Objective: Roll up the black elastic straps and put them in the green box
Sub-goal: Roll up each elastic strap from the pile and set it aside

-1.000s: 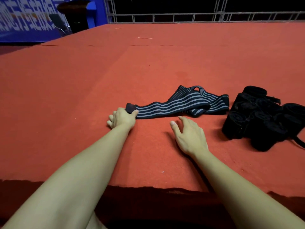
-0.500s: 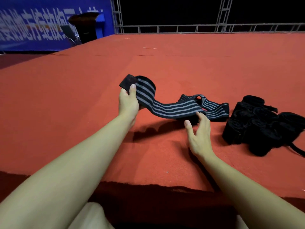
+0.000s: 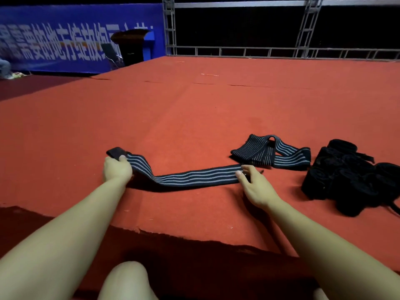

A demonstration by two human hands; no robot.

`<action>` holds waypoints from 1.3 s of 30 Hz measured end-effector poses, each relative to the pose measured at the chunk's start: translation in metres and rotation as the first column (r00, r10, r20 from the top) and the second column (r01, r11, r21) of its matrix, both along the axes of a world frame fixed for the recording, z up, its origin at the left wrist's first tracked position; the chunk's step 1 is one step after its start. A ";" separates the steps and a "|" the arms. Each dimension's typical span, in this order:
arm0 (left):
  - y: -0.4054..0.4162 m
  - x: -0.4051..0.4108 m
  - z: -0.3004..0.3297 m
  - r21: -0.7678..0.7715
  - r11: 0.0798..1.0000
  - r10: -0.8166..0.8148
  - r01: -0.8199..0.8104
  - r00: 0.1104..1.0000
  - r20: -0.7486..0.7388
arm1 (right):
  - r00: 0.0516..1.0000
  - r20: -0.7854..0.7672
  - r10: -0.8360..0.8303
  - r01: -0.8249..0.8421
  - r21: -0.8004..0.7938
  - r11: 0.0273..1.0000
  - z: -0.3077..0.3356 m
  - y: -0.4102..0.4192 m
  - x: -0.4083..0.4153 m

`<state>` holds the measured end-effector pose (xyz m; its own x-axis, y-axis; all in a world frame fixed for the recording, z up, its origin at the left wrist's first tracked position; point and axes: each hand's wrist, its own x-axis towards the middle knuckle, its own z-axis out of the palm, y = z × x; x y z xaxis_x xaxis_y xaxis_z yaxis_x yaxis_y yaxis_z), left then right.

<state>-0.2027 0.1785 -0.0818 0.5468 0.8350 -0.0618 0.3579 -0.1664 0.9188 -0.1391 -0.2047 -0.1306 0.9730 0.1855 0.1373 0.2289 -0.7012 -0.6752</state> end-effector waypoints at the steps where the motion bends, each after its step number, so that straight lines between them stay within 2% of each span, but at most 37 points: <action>1: -0.001 -0.002 -0.002 0.053 0.999 0.005 -0.002 0.999 -0.051 | 1.000 0.014 0.006 -0.006 -0.033 0.999 -0.002 -0.002 0.001; 4: -0.014 -0.002 -0.004 0.175 0.985 0.039 -0.016 0.991 -0.131 | 0.999 0.011 -0.040 0.041 -0.212 0.976 -0.006 -0.007 0.004; 8: -0.021 0.000 -0.010 0.189 0.982 0.006 -0.005 1.000 -0.006 | 0.972 -0.157 -0.178 0.133 -0.258 0.957 -0.007 -0.011 0.019; 10: -0.018 -0.001 -0.013 0.194 0.981 -0.011 0.001 0.999 0.049 | 0.974 -0.162 -0.157 0.122 -0.208 0.970 -0.002 -0.007 0.026; 13: -0.019 -0.005 -0.013 0.199 0.980 -0.045 0.026 0.995 0.090 | 0.984 -0.145 -0.106 0.101 -0.043 0.994 0.005 0.002 0.027; 16: -0.021 -0.008 -0.011 0.175 0.984 -0.058 0.035 0.990 0.126 | 0.973 -0.192 -0.124 0.144 0.093 0.985 0.005 0.015 0.020; 19: -0.026 -0.012 -0.007 0.163 0.985 -0.077 0.052 0.985 0.153 | 0.977 -0.167 -0.131 0.161 0.181 0.970 0.005 0.026 0.016; 22: -0.027 -0.013 -0.003 0.159 0.984 -0.105 0.076 0.979 0.177 | 0.965 -0.084 -0.248 0.261 0.232 0.937 0.012 0.027 0.008; 26: -0.029 -0.016 0.001 0.178 0.978 -0.144 0.106 0.966 0.213 | 0.875 0.072 -0.478 0.444 0.270 0.854 0.021 0.009 -0.012; 30: -0.044 -0.021 -0.003 0.178 0.970 -0.205 0.168 0.955 0.215 | 0.769 0.234 -0.594 0.570 0.168 0.804 0.017 -0.026 -0.034; 34: -0.061 -0.012 -0.027 0.276 0.926 -0.280 0.258 0.959 0.044 | 0.732 0.364 -0.576 0.640 -0.078 0.765 0.004 -0.056 -0.050; 37: -0.083 -0.011 -0.045 0.389 0.897 -0.140 0.210 0.969 -0.202 | 0.739 0.422 -0.525 0.643 -0.210 0.737 -0.005 -0.064 -0.059; 39: -0.098 -0.013 -0.052 0.546 0.818 -0.086 0.181 0.977 -0.196 | 0.726 0.535 -0.432 0.613 -0.221 0.758 -0.007 -0.061 -0.064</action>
